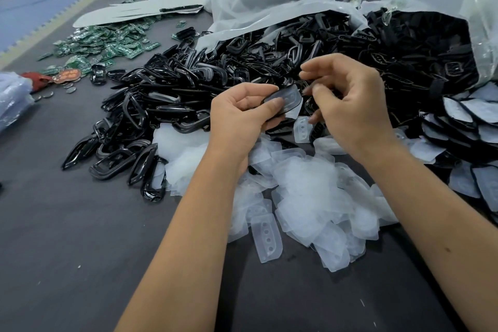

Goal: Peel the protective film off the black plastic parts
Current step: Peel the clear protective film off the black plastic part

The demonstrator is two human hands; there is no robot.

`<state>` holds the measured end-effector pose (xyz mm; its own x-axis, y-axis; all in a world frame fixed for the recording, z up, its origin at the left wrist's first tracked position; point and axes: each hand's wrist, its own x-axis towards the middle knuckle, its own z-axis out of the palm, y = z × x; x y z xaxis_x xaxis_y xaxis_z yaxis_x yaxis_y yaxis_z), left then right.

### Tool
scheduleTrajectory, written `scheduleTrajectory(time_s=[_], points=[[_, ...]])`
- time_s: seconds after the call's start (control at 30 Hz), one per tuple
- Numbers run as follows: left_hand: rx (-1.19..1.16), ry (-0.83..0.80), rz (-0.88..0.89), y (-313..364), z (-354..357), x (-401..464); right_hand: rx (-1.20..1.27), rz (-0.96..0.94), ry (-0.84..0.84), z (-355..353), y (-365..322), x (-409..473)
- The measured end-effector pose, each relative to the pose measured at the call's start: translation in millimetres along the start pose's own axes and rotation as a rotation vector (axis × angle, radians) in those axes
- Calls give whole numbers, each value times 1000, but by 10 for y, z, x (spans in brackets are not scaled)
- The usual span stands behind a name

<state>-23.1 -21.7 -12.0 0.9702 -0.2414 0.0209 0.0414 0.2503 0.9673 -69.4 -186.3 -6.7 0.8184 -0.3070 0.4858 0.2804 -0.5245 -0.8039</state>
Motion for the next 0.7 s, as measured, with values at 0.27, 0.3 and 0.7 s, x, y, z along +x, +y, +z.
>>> scheduleTrajectory(time_s=[0.27, 0.3, 0.7], points=[[212, 103, 153, -27, 32, -2, 308, 311, -51, 73, -7, -16], [260, 165, 180, -41, 44, 2, 346, 329, -16, 89, -24, -20], [366, 449, 298, -112, 235, -14, 426, 312, 142, 274, -167, -110]])
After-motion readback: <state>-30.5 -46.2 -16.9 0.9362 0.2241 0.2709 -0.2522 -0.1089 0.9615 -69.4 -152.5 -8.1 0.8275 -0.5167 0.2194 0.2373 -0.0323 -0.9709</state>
